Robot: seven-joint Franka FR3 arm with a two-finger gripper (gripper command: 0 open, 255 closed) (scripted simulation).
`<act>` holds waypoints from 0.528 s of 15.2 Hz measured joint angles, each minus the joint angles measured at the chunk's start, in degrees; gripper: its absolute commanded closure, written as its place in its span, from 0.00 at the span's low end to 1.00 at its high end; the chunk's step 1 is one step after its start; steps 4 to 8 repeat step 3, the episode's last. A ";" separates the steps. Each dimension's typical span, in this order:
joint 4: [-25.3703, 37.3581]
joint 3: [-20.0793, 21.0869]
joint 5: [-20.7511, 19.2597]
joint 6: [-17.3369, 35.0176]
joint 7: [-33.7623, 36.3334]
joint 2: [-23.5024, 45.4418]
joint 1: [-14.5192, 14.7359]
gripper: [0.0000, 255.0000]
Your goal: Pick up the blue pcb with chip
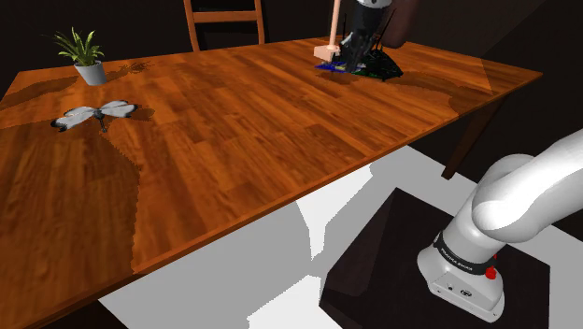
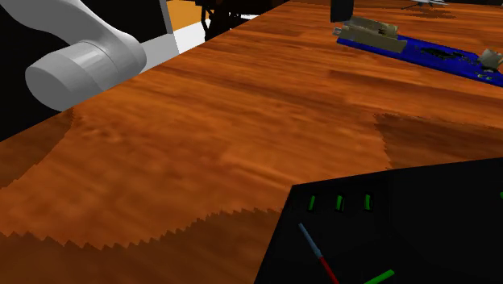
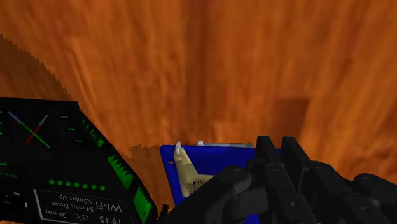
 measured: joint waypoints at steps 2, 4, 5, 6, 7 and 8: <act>2.00 0.07 0.07 -1.53 -0.12 0.46 0.03 1.00; 2.41 0.05 0.08 -1.90 -0.20 0.51 0.02 1.00; 2.41 0.05 0.08 -1.90 -0.20 0.51 0.02 1.00; 2.41 0.05 0.08 -1.90 -0.20 0.51 0.02 1.00; 2.41 0.05 0.08 -1.90 -0.20 0.51 0.02 1.00; 2.41 0.05 0.08 -1.90 -0.20 0.51 0.02 1.00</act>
